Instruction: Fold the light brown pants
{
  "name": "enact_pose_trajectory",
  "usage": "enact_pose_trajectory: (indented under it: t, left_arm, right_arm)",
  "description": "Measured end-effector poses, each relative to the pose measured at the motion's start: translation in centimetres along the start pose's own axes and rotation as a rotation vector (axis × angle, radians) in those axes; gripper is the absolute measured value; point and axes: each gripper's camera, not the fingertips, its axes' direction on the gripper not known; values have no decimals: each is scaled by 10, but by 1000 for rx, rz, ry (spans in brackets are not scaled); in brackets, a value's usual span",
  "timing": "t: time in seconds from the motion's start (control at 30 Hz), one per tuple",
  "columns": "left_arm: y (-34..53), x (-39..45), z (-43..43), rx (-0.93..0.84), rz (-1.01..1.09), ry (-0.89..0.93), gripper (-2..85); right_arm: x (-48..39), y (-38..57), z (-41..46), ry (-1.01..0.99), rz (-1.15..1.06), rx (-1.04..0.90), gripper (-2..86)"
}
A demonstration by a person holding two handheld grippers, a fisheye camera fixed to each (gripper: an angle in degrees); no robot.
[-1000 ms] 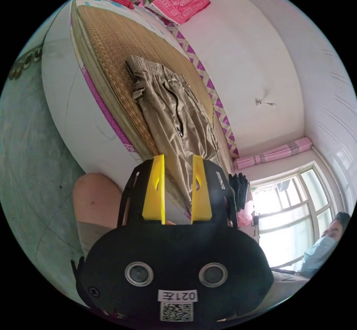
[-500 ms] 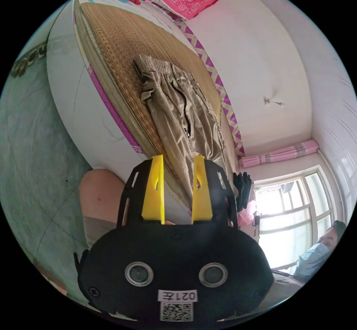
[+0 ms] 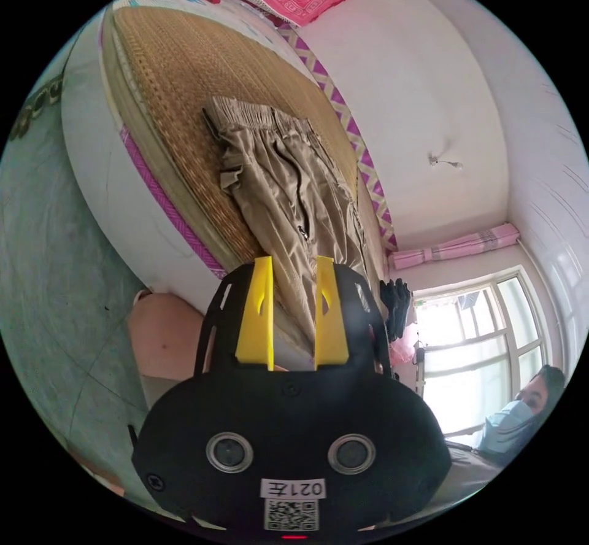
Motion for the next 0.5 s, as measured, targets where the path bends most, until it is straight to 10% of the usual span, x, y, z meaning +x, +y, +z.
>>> enact_pose_trajectory:
  t: [0.5]
  left_arm:
    - [-13, 99, 78, -51, 398, -84, -9]
  right_arm:
    - [-82, -68, 80, -170, -234, -144, -7]
